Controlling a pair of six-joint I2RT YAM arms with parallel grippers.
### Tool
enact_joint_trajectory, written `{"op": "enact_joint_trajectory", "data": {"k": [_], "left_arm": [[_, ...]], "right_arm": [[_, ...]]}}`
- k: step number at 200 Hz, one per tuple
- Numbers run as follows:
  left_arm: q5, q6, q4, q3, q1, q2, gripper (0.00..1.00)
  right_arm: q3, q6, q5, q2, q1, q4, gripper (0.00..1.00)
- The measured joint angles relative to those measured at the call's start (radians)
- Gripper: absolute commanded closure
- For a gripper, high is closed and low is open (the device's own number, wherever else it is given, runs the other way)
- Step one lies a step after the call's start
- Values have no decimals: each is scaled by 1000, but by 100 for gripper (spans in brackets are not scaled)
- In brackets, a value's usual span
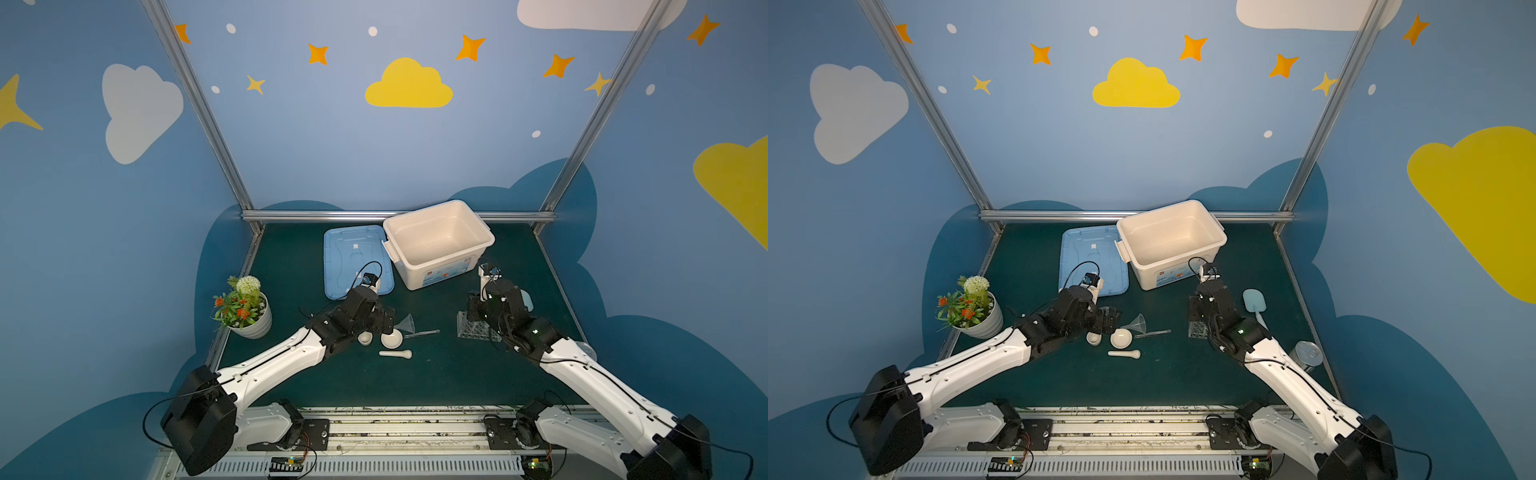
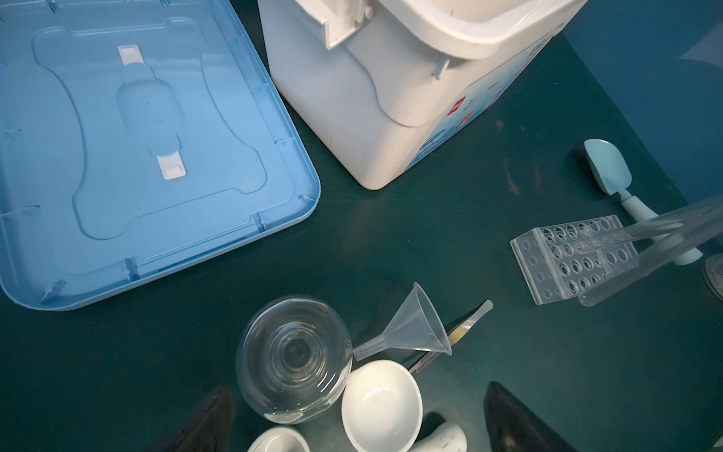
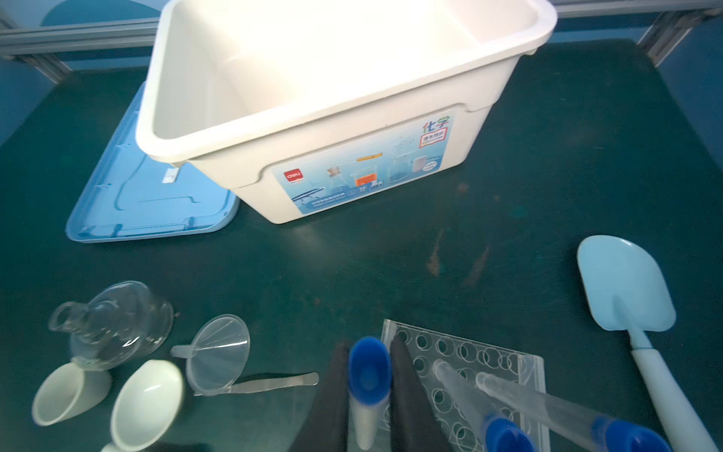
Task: Organize the chemistry lab equipment
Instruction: 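Lower the blue-capped tube over a free rack hole with the right gripper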
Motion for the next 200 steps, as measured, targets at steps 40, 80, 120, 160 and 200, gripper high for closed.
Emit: {"op": "enact_joint_trajectory", "data": {"k": [40,80,120,160,200], "left_arm": [[4,-6,0,0,2,0,0],[8,-13,0,0,3,7,0],[11,-19,-2,-1,6,16,0],[11,-21,-2,-2,6,16,0],[11,-24,-2,-2,6,16,0]], "right_arm": [[-17,-18,94,-24,14,36,99],[-36,-21,145,-28,16,82,99],[-53,-17,159,-12,17,117,99],[-53,-10,159,4,17,142,99],[-53,1,158,26,17,160,99]]}}
